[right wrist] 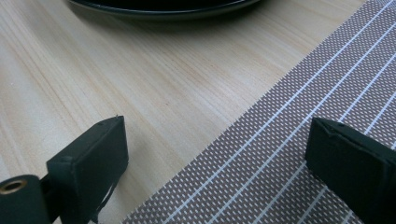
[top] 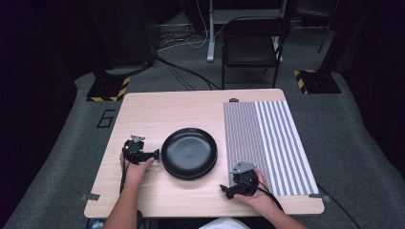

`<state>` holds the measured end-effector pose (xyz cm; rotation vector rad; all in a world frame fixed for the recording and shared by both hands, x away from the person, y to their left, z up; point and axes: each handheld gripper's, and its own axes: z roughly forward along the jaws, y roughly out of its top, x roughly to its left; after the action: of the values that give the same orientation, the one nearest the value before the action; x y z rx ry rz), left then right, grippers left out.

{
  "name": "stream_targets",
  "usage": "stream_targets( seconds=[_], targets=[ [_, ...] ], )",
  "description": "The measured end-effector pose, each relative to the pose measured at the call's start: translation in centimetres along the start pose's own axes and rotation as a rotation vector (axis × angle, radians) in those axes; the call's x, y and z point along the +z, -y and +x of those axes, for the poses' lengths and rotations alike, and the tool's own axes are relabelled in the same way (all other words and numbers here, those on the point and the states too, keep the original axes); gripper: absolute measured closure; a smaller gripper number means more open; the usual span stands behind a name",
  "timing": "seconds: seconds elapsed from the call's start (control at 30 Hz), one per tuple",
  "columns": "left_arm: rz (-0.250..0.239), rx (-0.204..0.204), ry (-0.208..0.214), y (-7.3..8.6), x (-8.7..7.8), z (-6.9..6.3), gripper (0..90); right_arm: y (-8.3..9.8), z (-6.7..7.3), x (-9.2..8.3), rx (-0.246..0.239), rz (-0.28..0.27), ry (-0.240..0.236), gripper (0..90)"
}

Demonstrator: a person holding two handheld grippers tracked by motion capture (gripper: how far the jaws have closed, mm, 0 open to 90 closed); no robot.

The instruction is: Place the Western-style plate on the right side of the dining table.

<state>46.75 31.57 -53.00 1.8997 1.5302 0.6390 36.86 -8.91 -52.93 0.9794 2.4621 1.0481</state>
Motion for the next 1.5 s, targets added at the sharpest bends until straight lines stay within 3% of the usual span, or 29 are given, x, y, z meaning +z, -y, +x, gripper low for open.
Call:
stream_targets(
  seconds=[0.37,0.83,1.03,1.17,1.3,1.5],
  targets=[
    [-0.001,-0.003,-0.005,0.0,0.0,0.0,0.6,0.2,-0.1,-0.3,0.016,-0.019,0.024,13.2],
    [-0.015,-0.023,-0.016,0.0,-0.1,0.1,3.8,0.2,-0.2,-0.3,0.011,-0.022,0.029,14.6],
    [-0.038,-0.022,-0.019,0.1,-0.3,0.4,13.1,0.2,-0.2,-0.4,0.014,-0.027,0.035,17.2],
    [-0.049,-0.032,-0.023,0.0,-0.5,0.5,30.7,0.2,-0.2,-0.4,0.021,-0.036,0.047,22.2],
    [-0.04,-0.064,-0.009,-0.1,-0.9,0.6,40.6,0.1,-0.4,-0.6,0.044,-0.035,0.048,30.5],
    [-0.06,-0.088,0.026,-0.4,-1.7,0.5,44.1,-0.1,-0.4,-0.9,0.043,-0.027,0.045,33.8]
  ],
)
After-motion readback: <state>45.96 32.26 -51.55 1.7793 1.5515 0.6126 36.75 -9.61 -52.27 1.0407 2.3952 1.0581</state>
